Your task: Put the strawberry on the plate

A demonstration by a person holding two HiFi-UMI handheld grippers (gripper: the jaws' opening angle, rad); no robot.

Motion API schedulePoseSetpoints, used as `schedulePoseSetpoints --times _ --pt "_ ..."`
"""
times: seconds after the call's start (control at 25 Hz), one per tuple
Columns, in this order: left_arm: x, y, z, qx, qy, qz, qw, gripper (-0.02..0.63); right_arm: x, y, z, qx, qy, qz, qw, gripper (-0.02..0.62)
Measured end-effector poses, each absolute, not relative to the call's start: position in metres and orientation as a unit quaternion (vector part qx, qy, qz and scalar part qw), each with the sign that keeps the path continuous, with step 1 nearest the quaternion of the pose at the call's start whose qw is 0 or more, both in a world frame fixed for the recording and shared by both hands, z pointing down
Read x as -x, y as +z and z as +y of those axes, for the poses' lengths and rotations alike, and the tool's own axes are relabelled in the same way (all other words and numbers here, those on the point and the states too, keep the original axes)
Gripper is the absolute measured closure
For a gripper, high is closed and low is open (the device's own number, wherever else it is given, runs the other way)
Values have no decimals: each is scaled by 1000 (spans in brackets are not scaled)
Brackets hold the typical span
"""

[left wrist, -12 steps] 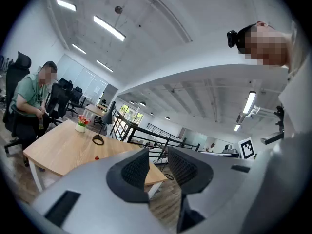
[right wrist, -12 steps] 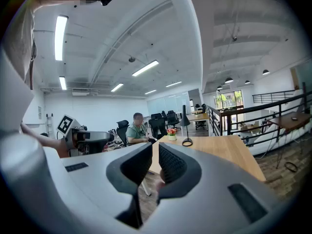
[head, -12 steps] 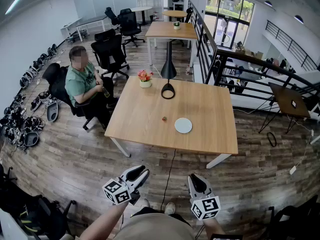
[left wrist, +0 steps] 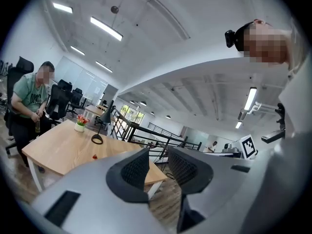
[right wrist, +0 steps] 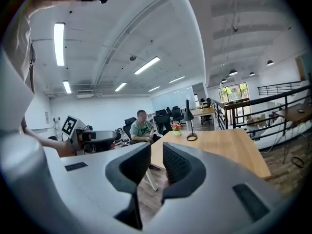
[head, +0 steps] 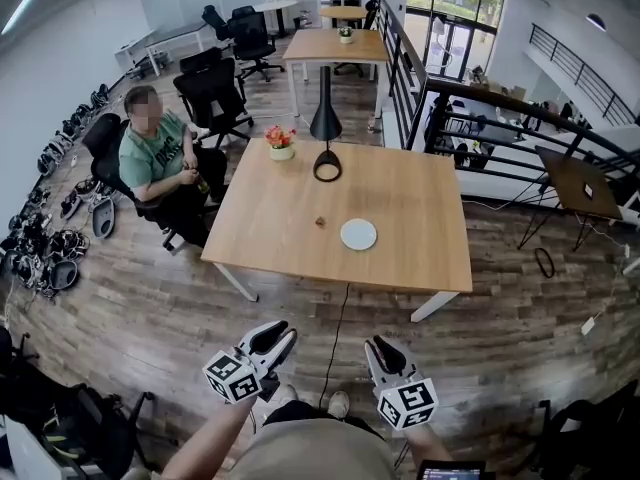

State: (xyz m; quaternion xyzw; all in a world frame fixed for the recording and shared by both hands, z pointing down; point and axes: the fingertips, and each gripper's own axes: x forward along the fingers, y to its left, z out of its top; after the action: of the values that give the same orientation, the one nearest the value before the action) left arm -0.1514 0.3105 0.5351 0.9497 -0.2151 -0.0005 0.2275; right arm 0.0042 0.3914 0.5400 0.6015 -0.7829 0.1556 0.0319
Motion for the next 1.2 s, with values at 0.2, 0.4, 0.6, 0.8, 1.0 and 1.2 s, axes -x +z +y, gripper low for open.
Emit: schedulePoseSetpoints --times 0.2,0.4,0.6,0.8,1.0,1.2 --pt "146 537 315 -944 -10 -228 236 488 -11 543 393 -593 156 -790 21 538" --pt "129 544 317 -941 -5 -237 243 488 -24 547 388 -585 160 -795 21 538" --pt "129 548 314 -938 -4 -245 247 488 -24 554 382 -580 165 -797 26 538" --pt "132 552 304 -932 -3 -255 257 488 -24 561 372 -576 174 -798 31 538" --pt "135 560 276 -930 -2 -248 271 488 -18 568 345 -581 182 -792 42 539" --pt "141 562 238 -934 6 -236 269 488 -7 575 316 -585 191 -786 58 538"
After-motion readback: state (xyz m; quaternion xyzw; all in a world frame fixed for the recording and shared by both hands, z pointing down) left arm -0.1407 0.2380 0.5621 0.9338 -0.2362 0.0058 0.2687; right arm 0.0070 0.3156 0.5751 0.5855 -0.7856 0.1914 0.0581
